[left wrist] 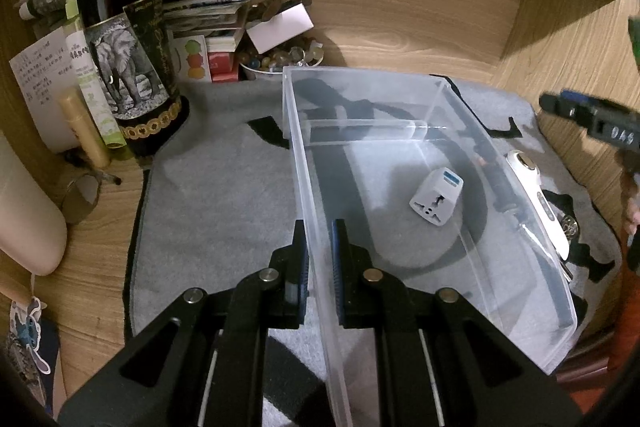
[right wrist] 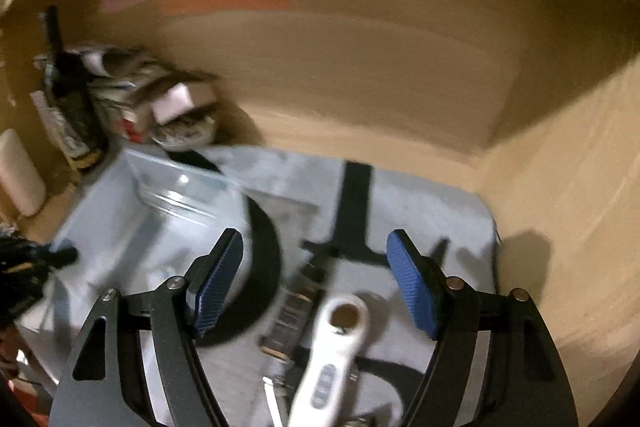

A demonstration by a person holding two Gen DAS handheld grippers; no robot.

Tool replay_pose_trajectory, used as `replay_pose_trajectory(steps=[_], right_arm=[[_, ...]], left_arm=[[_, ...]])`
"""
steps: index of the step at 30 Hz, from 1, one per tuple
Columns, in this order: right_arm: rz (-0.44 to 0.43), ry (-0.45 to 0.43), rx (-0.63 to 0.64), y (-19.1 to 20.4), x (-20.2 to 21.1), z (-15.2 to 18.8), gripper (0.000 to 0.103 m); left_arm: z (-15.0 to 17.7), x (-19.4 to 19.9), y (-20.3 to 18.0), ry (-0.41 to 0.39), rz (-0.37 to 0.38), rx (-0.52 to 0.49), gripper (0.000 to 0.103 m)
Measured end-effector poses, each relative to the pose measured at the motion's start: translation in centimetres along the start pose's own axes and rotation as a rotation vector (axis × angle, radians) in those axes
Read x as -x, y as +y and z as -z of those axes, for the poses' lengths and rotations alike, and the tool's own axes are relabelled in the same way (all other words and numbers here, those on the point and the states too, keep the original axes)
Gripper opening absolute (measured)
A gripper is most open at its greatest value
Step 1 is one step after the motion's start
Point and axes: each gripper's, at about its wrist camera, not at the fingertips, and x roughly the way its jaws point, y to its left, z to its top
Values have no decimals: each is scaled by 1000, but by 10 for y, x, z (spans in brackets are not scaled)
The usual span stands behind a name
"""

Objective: Organize rigid objects
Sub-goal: 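Grasp the white beauty device with the right gripper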

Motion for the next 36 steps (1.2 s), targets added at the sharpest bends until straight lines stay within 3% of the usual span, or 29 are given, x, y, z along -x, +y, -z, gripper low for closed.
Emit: replay_pose_trajectory(steps=[10,15,17,21,27,36], right_arm=[[-5,191,-66,-28,-44,50,72],[-2,206,-81,-31,-53,54,71],[-9,211,-83,-31,-54,53,65],[-57,250,-71,-27,-62,56,43],[-65,209,-76,-23,-52,56,37],[-24,38,-73,-25,-4,41,36]], left_arm=[[0,0,0,1,2,11,11],[-1,-2,0,2,-2,7,11],[-1,-2,0,2,-1,9,11],[-1,-3,0,4,-2,10,11],[-1,-4,1,7,-4,11,11],[-1,-4,1,5,-4,11,11]])
